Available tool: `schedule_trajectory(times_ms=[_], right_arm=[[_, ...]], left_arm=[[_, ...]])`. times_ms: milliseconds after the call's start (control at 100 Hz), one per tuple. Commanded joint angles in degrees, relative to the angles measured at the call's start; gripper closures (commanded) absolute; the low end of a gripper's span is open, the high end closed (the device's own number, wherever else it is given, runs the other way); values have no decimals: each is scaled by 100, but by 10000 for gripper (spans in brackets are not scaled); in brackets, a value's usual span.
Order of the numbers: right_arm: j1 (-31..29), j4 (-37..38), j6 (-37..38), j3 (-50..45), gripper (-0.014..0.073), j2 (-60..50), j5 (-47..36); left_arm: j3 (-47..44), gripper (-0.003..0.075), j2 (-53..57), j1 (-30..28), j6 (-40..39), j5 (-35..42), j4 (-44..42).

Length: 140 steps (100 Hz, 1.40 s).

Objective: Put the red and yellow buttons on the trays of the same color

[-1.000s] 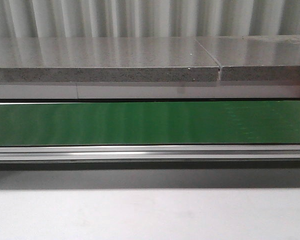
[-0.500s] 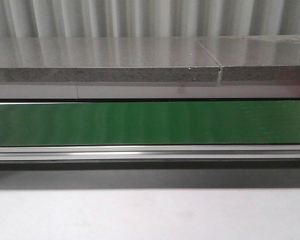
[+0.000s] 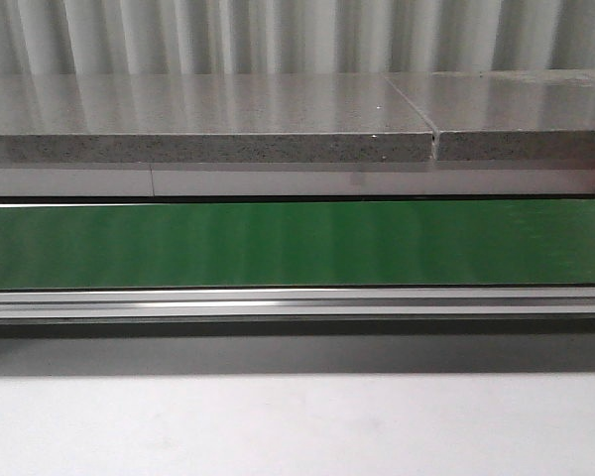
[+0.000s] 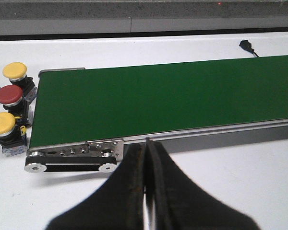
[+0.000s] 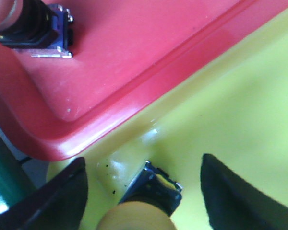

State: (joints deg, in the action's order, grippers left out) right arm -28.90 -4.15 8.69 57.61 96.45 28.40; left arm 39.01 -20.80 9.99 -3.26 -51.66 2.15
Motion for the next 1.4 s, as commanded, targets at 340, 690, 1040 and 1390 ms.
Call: schedule_trajectory(times_ms=[340, 690, 1040, 1390], right_arm=[[286, 185, -228, 136, 100, -1600, 482], [1850, 185, -869, 136, 546, -2611, 1348], [2822, 191, -869, -355, 659, -3545, 1243], [3010, 197, -925, -1490, 659, -5249, 1172]], left_arm=[[139, 741, -54, 45, -17, 384, 61], [139, 741, -54, 45, -17, 384, 61], [139, 741, -54, 45, -17, 384, 61], [139, 741, -54, 45, -17, 384, 61]])
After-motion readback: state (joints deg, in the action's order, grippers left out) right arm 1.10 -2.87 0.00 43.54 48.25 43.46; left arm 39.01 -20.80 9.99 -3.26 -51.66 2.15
